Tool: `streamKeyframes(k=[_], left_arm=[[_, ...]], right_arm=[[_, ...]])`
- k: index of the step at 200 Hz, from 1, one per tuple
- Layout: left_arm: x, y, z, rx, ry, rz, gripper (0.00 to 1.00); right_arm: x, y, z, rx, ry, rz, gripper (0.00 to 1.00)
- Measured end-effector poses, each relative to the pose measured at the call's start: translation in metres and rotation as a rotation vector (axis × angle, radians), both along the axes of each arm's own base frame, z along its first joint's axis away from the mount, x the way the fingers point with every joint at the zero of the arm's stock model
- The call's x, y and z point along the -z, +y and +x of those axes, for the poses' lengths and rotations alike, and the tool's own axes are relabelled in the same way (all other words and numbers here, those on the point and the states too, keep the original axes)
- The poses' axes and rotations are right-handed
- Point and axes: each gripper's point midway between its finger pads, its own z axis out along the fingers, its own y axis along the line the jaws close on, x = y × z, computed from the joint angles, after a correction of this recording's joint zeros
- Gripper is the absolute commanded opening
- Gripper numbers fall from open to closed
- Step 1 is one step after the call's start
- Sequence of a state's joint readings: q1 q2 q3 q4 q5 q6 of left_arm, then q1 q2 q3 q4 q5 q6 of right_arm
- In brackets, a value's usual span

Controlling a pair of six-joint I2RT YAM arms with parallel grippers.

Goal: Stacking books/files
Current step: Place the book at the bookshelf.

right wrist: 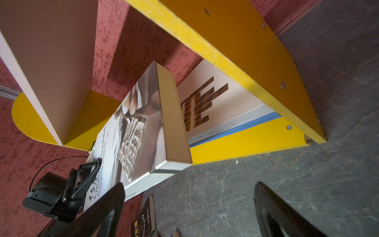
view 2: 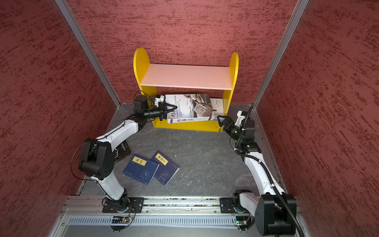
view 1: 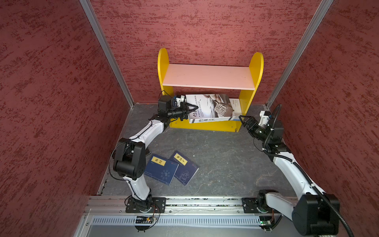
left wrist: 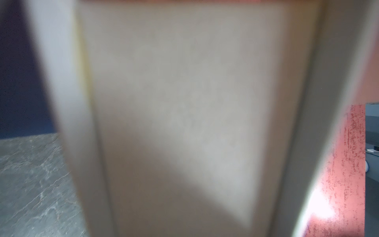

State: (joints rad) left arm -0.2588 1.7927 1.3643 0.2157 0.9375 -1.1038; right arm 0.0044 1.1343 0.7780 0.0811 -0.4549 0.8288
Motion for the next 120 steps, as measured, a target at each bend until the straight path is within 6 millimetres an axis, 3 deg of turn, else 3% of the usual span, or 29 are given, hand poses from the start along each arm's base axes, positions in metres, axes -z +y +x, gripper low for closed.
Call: streamKeyframes(k=[56, 94, 120], left_arm=[[-0.007, -0.018, 0.041, 0.039, -0.042, -0.031, 0.21], [-0.013, -0.026, 0.056, 0.05, -0.069, -0.038, 0.22], [-0.005, -0.036, 0.066, 0.061, -0.054, -0.032, 0.23]], right_arm=[[0.003, 0.0, 0.019, 0.0, 0.01, 0.001, 0.99], [-0.005, 0.0, 0.03, 0.0, -0.011, 0.0, 0.99], [-0.006, -0.001, 0.034, 0.006, -0.013, -0.002, 0.99]])
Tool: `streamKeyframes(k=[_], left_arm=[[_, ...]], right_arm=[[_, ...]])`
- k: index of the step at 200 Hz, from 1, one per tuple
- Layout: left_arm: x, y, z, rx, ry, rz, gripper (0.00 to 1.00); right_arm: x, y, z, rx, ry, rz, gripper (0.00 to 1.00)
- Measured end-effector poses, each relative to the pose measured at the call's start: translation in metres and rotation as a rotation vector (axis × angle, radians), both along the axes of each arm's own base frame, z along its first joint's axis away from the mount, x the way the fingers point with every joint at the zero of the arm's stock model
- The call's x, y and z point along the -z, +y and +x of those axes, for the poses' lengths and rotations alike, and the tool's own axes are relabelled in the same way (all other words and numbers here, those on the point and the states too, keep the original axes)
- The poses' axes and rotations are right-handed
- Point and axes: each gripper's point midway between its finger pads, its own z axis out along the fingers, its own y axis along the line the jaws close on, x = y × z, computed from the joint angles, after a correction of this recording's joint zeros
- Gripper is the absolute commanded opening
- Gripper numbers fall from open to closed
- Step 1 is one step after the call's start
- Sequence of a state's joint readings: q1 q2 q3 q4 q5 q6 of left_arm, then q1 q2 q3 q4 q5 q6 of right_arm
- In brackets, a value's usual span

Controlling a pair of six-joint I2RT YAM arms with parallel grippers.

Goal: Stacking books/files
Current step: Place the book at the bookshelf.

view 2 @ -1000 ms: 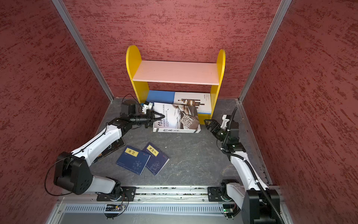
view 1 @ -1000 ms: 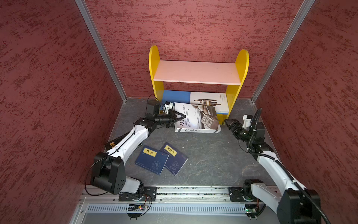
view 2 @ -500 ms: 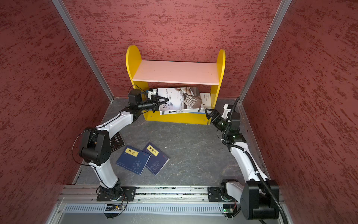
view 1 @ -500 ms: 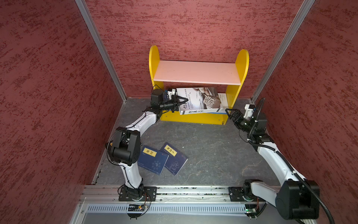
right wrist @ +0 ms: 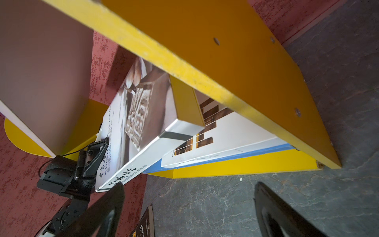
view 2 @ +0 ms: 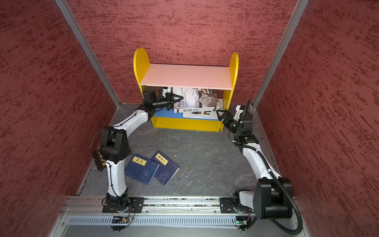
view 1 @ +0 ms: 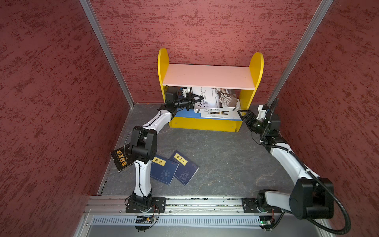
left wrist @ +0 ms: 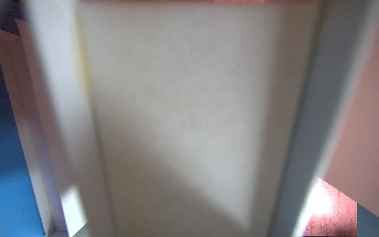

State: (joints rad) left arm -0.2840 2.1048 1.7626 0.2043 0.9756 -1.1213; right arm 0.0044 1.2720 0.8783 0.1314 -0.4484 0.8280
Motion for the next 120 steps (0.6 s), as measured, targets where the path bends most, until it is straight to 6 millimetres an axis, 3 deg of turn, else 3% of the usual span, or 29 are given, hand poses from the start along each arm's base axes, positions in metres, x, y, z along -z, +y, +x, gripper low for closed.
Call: streamKeyframes(k=[62, 120], left_arm=[[0.025, -0.03, 0.013, 0.048, 0.056, 0.026, 0.23], [0.026, -0.032, 0.021, 0.06, 0.07, 0.056, 0.23]], right_arm=[[0.006, -0.004, 0.002, 0.024, 0.012, -0.021, 0.99], [0.014, -0.011, 0.003, 0.054, 0.043, -0.059, 0.99]])
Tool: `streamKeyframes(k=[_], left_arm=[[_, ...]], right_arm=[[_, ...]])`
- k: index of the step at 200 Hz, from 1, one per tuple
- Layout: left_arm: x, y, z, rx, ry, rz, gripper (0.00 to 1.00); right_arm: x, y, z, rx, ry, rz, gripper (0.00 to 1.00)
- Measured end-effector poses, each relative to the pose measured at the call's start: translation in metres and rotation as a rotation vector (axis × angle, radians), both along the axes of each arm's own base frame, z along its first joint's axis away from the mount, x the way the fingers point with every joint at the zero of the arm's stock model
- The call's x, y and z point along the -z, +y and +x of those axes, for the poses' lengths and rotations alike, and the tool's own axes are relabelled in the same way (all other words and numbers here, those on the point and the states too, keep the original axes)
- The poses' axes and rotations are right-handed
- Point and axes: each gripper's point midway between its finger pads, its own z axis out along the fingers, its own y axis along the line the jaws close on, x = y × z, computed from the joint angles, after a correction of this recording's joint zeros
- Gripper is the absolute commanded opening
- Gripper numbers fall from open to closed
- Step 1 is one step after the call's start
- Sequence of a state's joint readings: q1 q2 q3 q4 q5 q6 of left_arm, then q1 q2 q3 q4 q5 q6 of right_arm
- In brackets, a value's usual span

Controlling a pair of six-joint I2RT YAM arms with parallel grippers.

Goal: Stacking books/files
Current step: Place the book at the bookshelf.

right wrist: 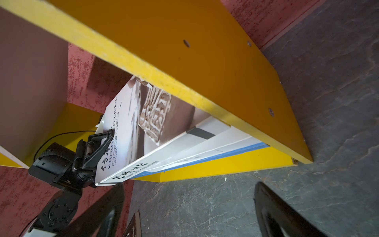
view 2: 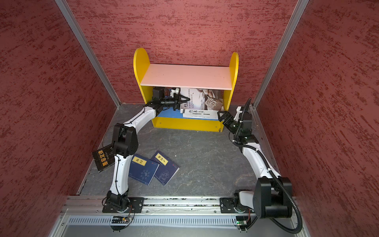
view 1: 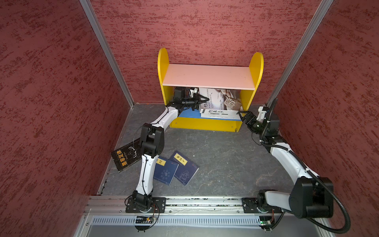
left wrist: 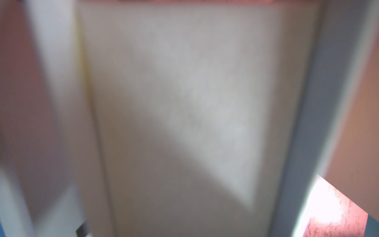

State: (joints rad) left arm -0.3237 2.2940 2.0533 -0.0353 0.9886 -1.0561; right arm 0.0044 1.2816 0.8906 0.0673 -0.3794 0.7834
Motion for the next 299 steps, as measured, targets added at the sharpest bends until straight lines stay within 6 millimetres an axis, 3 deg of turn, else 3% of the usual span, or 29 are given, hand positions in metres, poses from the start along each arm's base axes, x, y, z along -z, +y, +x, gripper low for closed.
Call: streamKeyframes(k=[41, 80, 122, 203, 240, 257, 283, 299], left_arm=[[-0.001, 0.0, 0.007, 0.002, 0.001, 0.017, 0.24], [0.013, -0.002, 0.008, 0.013, 0.045, 0.025, 0.26], [0.011, -0.006, 0.005, 0.033, 0.06, 0.013, 0.31], [0.016, -0.014, 0.007, 0.044, 0.067, 0.019, 0.33], [0.013, -0.015, 0.009, 0.047, 0.068, 0.024, 0.41], [0.014, -0.015, 0.01, 0.044, 0.071, 0.029, 0.5], [0.018, -0.013, 0.011, 0.029, 0.074, 0.051, 0.65], [0.023, -0.012, 0.012, 0.018, 0.072, 0.07, 0.82]], right_arm=[[0.002, -0.003, 0.006, 0.012, 0.004, -0.021, 0.99], [0.014, -0.008, 0.013, 0.031, 0.044, -0.056, 0.99], [0.003, -0.017, 0.022, 0.071, 0.019, -0.114, 0.99], [0.013, -0.024, 0.053, 0.087, 0.035, -0.174, 0.99], [0.018, -0.024, 0.065, 0.08, 0.039, -0.196, 0.99], [0.017, -0.024, 0.069, 0.075, 0.034, -0.21, 0.99], [0.018, -0.026, 0.072, 0.072, 0.033, -0.246, 0.99], [0.022, -0.028, 0.071, 0.074, 0.045, -0.267, 0.99]])
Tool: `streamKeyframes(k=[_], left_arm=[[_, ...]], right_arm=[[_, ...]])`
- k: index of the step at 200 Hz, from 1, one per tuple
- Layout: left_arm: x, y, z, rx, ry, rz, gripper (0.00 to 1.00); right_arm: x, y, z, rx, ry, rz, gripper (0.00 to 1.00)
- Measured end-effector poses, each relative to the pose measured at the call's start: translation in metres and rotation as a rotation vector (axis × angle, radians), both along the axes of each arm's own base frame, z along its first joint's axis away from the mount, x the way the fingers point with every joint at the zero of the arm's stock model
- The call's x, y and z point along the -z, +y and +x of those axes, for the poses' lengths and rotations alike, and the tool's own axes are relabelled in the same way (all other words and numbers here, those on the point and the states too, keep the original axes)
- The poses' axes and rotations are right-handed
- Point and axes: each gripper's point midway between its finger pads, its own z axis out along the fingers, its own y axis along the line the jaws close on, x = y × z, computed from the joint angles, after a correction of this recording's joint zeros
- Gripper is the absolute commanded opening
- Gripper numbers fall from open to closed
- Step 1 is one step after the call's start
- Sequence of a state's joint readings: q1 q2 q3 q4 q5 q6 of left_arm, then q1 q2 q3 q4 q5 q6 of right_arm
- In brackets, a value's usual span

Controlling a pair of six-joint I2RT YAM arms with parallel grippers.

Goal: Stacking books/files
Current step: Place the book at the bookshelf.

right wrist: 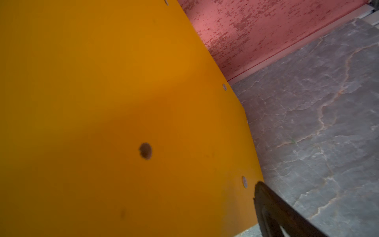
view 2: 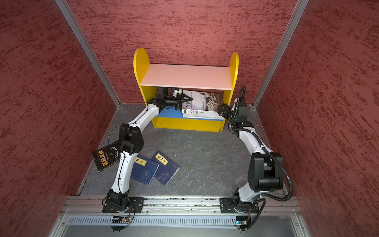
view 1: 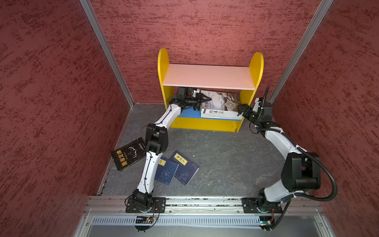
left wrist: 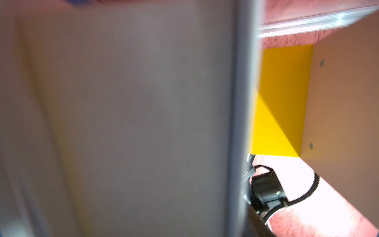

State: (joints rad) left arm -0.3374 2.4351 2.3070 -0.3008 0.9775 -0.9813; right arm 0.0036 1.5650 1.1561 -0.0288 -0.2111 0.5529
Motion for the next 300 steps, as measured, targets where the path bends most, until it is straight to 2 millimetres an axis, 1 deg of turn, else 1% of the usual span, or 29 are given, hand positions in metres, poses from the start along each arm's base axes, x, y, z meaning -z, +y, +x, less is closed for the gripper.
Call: streamKeyframes(k=[6, 15, 24, 51, 72, 94, 115, 130, 151, 180, 197, 219, 241, 271, 300], left_arm=[[0.002, 0.001, 0.001, -0.006, 0.002, 0.007, 0.91], [0.004, 0.002, 0.002, -0.013, 0.001, 0.017, 1.0], [0.006, 0.004, 0.002, -0.019, 0.01, 0.022, 0.99], [0.001, 0.016, 0.008, -0.059, -0.018, 0.053, 0.99], [0.002, 0.032, 0.014, -0.126, -0.036, 0.121, 0.99], [0.0, 0.048, 0.016, -0.19, -0.065, 0.212, 1.0], [0.014, 0.057, 0.016, -0.229, -0.062, 0.304, 0.99], [0.019, 0.06, 0.015, -0.247, -0.076, 0.358, 0.99], [0.025, 0.061, 0.011, -0.264, -0.094, 0.434, 0.99], [0.034, 0.054, 0.002, -0.275, -0.12, 0.528, 1.0], [0.037, 0.05, -0.006, -0.281, -0.136, 0.564, 0.99], [0.035, 0.045, -0.02, -0.291, -0.167, 0.563, 0.99], [0.027, 0.04, -0.03, -0.313, -0.191, 0.518, 0.99], [0.017, 0.038, -0.026, -0.349, -0.225, 0.467, 0.99], [0.018, 0.045, -0.02, -0.399, -0.235, 0.495, 1.0]], right_arm=[[0.002, -0.001, -0.001, 0.002, 0.007, -0.008, 0.99], [0.004, -0.002, -0.001, 0.005, 0.015, -0.018, 0.98], [0.006, -0.003, -0.002, 0.007, 0.022, -0.027, 0.98], [0.011, -0.005, -0.003, 0.009, 0.037, -0.046, 0.98], [0.013, -0.005, -0.004, 0.01, 0.045, -0.052, 0.98], [0.014, -0.005, -0.004, 0.008, 0.048, -0.053, 0.98], [0.014, -0.005, -0.005, 0.006, 0.049, -0.052, 0.98], [0.014, -0.004, -0.005, 0.002, 0.05, -0.05, 0.98], [0.015, -0.003, -0.005, -0.004, 0.051, -0.048, 0.98], [0.015, -0.001, -0.006, -0.014, 0.055, -0.043, 0.98], [0.015, 0.001, -0.006, -0.024, 0.055, -0.038, 0.98], [0.015, 0.004, -0.007, -0.042, 0.054, -0.029, 0.98], [0.014, 0.008, -0.008, -0.063, 0.051, -0.016, 0.98], [0.014, 0.014, -0.009, -0.089, 0.046, 0.015, 0.98], [0.017, 0.017, -0.01, -0.1, 0.051, 0.034, 0.98]])
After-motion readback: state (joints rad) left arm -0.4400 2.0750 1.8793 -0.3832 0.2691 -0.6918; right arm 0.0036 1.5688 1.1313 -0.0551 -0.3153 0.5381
